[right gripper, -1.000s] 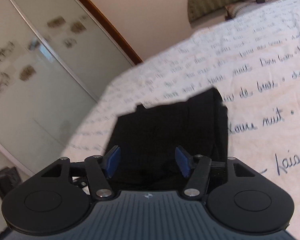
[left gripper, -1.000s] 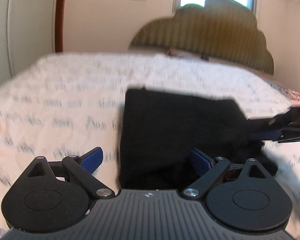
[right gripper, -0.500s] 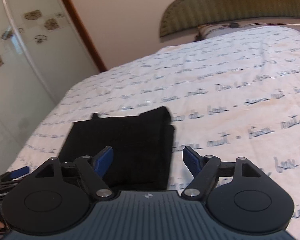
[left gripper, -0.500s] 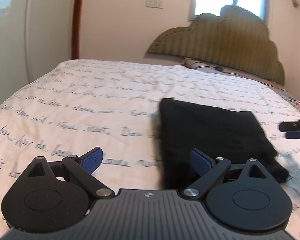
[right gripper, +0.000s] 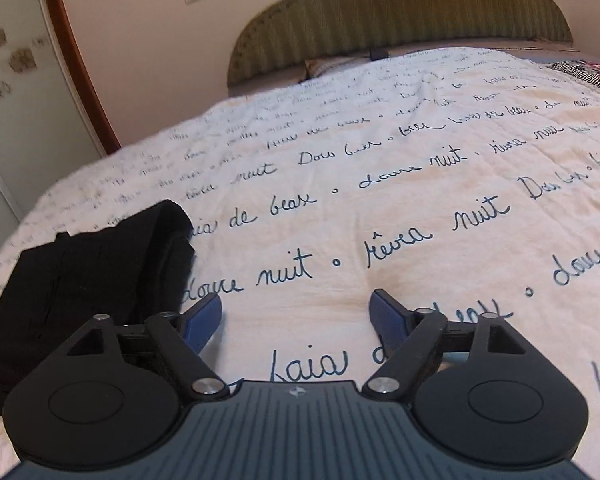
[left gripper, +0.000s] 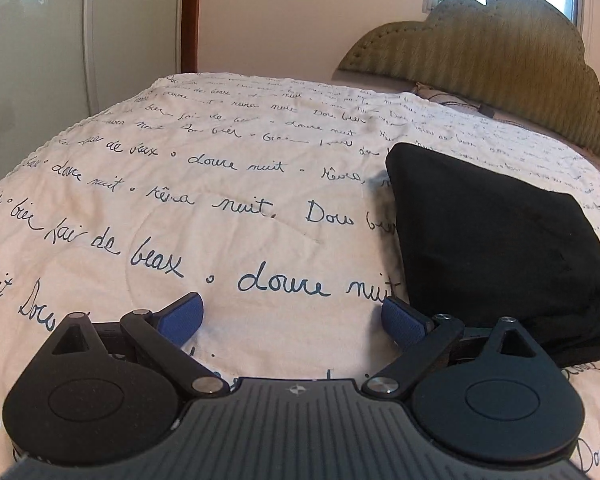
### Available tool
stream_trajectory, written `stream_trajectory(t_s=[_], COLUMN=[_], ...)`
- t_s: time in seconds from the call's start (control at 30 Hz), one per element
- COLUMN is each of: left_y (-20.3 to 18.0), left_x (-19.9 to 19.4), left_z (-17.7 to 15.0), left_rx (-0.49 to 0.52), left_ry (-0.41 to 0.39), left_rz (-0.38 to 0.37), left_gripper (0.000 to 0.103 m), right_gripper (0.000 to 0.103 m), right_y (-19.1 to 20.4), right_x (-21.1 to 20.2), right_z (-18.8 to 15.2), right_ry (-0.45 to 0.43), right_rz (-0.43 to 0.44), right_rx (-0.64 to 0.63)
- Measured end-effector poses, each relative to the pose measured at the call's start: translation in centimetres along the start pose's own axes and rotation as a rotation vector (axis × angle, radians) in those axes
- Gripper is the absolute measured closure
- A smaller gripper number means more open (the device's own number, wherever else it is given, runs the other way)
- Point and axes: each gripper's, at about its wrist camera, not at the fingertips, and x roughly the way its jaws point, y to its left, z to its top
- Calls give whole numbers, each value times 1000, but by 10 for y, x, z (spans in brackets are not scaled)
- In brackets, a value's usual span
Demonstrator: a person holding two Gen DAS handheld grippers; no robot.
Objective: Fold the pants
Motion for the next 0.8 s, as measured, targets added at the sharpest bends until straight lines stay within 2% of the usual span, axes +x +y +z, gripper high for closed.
stream_trajectory(t_s=[0.3,0.8], left_y=[-2,-1], left_x=[0,1], left_z=[0,1], left_rx=[7,8], left_ry=[6,6], left_rz=[11,16], left_gripper=[1,0], right_gripper=[17,13], right_y=[19,25], right_x=[6,8], right_z=[-2,-4], right_ry=[22,34], right_rz=[-67,-88], right_rx=[-112,-153])
